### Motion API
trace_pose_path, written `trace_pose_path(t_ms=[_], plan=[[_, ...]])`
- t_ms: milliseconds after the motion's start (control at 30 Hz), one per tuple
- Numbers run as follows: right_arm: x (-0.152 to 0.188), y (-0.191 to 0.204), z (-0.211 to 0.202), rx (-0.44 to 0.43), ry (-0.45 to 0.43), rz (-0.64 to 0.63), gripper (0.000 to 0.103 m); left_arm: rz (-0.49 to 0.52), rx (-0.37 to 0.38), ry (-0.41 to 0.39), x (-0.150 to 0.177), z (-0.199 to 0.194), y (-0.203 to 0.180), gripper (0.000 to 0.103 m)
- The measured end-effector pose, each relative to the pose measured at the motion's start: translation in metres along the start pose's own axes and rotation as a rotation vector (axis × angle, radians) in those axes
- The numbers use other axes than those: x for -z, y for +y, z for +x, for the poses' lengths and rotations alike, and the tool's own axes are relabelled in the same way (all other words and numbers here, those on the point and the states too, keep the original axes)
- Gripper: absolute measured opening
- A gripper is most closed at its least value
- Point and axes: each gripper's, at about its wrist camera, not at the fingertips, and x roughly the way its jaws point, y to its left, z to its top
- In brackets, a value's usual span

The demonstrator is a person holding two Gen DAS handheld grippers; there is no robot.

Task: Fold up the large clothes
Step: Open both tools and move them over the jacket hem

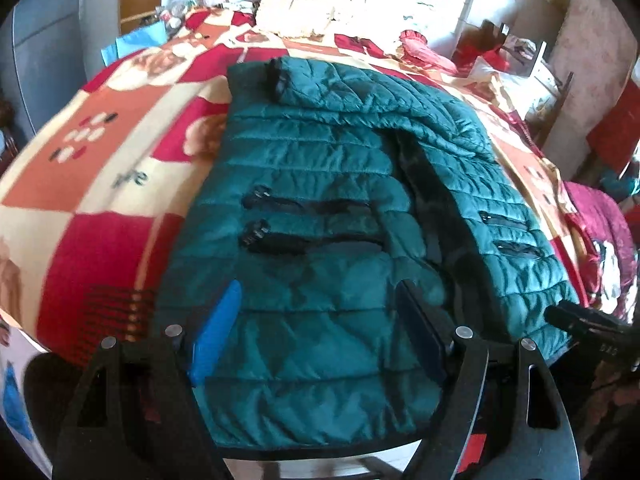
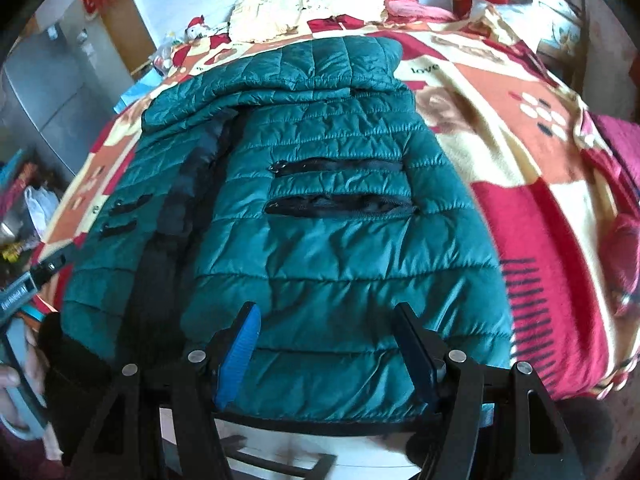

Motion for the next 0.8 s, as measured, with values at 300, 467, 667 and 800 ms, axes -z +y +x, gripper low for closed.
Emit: trace_pose_path(t_ms=[300, 467, 667, 800], plan=[[0.002, -0.002, -0.002, -0.012, -0.040, 0.025, 0.066, -0.010, 0.079, 0.028, 0.009, 0.016, -0.013, 0.080], [-0.001, 0.001, 0.003, -0.039, -0.060, 0.020, 0.066, -0.044, 0.107, 0.041, 0.006, 0.015, -0.005, 0.080], [-0.005, 0.015, 0.011, -0.058, -0.059, -0.045, 0.066, -0.057, 0.065, 0.035, 0.002, 0.009, 0.005, 0.080], [-0.005, 0.016, 0.011, -0.066, -0.064, -0.053, 0.066, -0.076, 0.068, 0.052, 0.006, 0.009, 0.011, 0.080]])
